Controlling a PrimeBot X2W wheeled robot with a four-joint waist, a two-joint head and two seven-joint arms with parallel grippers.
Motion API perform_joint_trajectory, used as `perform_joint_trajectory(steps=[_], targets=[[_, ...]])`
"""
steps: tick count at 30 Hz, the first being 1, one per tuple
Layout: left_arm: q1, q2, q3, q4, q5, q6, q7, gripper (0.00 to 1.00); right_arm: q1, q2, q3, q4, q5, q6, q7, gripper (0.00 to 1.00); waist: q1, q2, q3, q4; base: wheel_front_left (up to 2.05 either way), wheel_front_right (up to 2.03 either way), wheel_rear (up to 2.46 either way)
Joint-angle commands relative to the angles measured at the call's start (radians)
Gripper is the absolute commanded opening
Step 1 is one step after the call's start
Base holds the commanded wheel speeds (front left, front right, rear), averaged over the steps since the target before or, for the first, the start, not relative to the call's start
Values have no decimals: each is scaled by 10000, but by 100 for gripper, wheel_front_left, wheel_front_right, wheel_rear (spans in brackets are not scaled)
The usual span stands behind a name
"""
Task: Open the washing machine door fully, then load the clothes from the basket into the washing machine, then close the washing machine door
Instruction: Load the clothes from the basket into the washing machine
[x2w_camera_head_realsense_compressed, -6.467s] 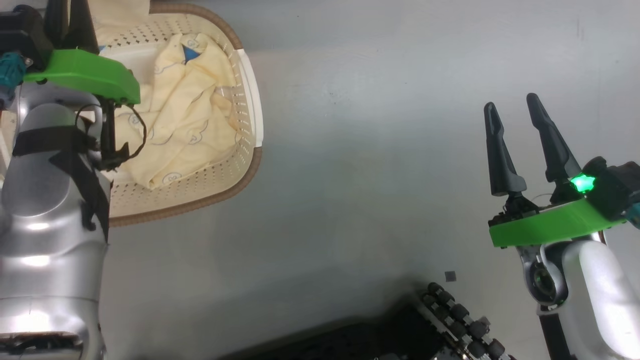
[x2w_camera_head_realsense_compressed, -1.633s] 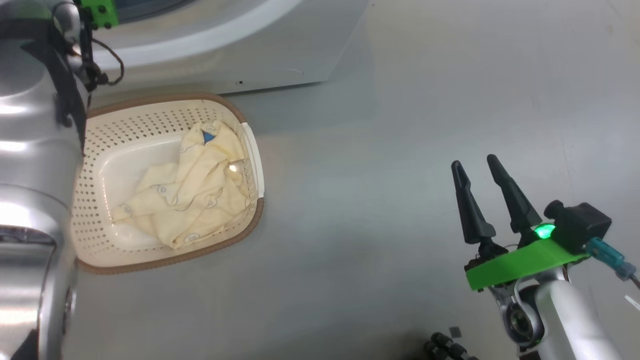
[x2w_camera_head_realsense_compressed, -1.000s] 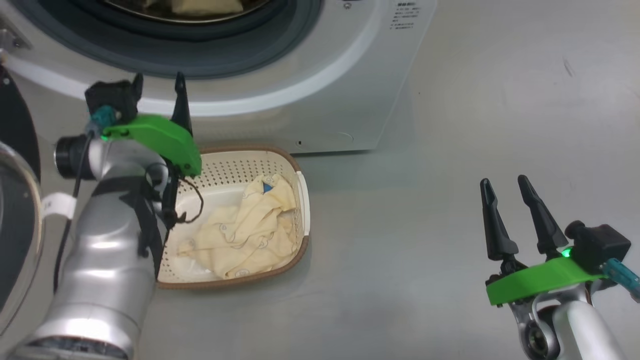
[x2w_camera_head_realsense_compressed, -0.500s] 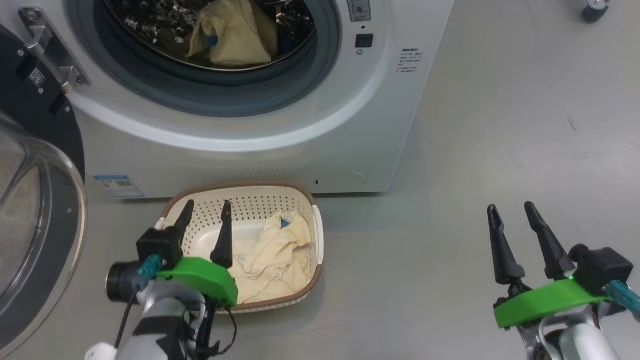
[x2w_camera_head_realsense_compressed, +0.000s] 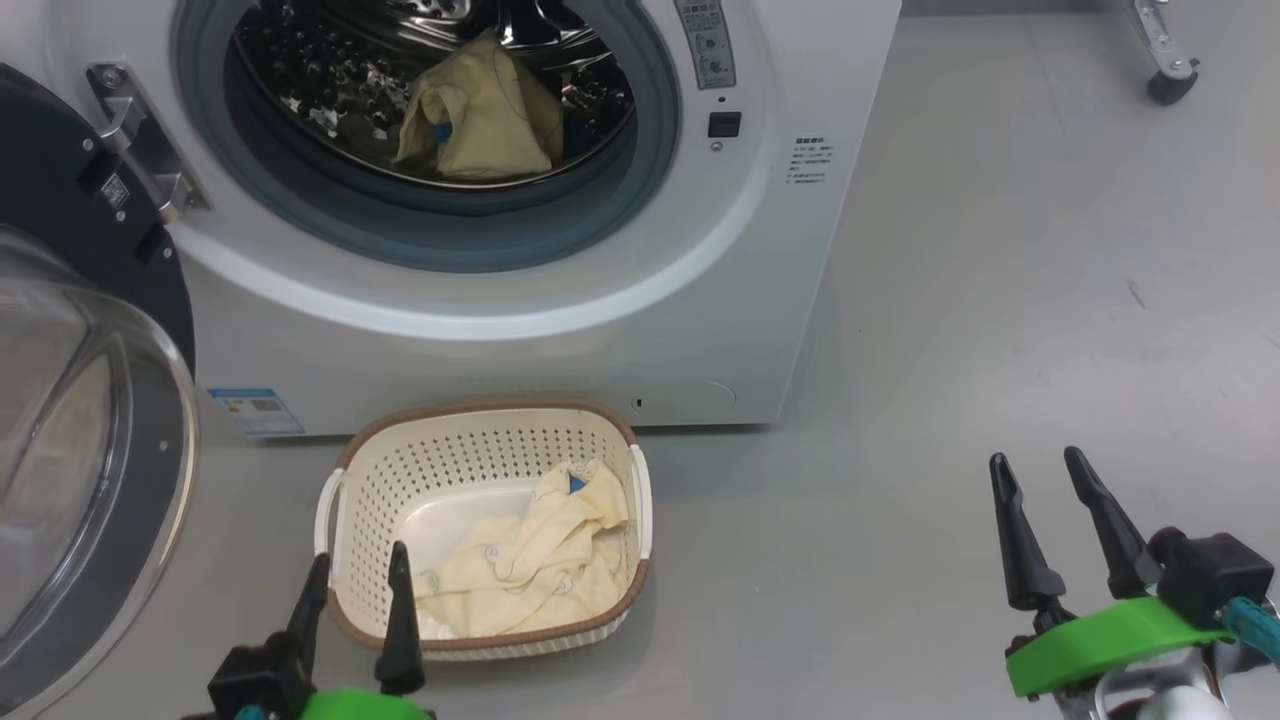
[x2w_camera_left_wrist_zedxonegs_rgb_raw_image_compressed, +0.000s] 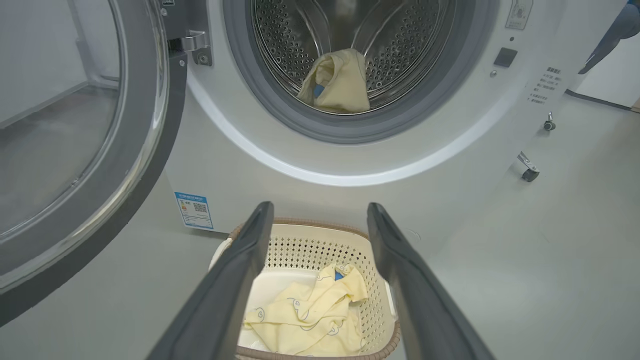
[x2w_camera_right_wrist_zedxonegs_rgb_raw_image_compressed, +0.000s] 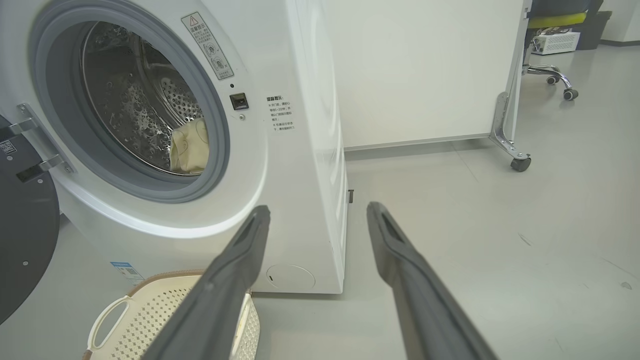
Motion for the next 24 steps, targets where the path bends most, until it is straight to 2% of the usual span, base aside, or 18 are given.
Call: perform_joint_trajectory(steps=[1, 6, 16, 24], targets=[[-143, 131, 354, -383, -17, 48, -141, 100, -172, -224, 137, -324, -106, -29, -95, 100, 1, 0, -21, 22, 0, 0, 0], [426, 130, 624, -900, -180, 266, -141, 100, -13, -208, 67, -344, -181, -29, -95, 100, 1, 0, -128, 104, 0, 0, 0], [727, 130, 722, -1252, -219, 319, -141, 100, 169, -100, -130, -450, -265, -29, -95, 100, 1, 0, -74, 298, 0, 0, 0], [769, 130, 956, -1343, -151, 326, -141, 100, 104, -58, -84, -444, -264, -29, -95, 100, 1, 0, -8, 143, 0, 0, 0]])
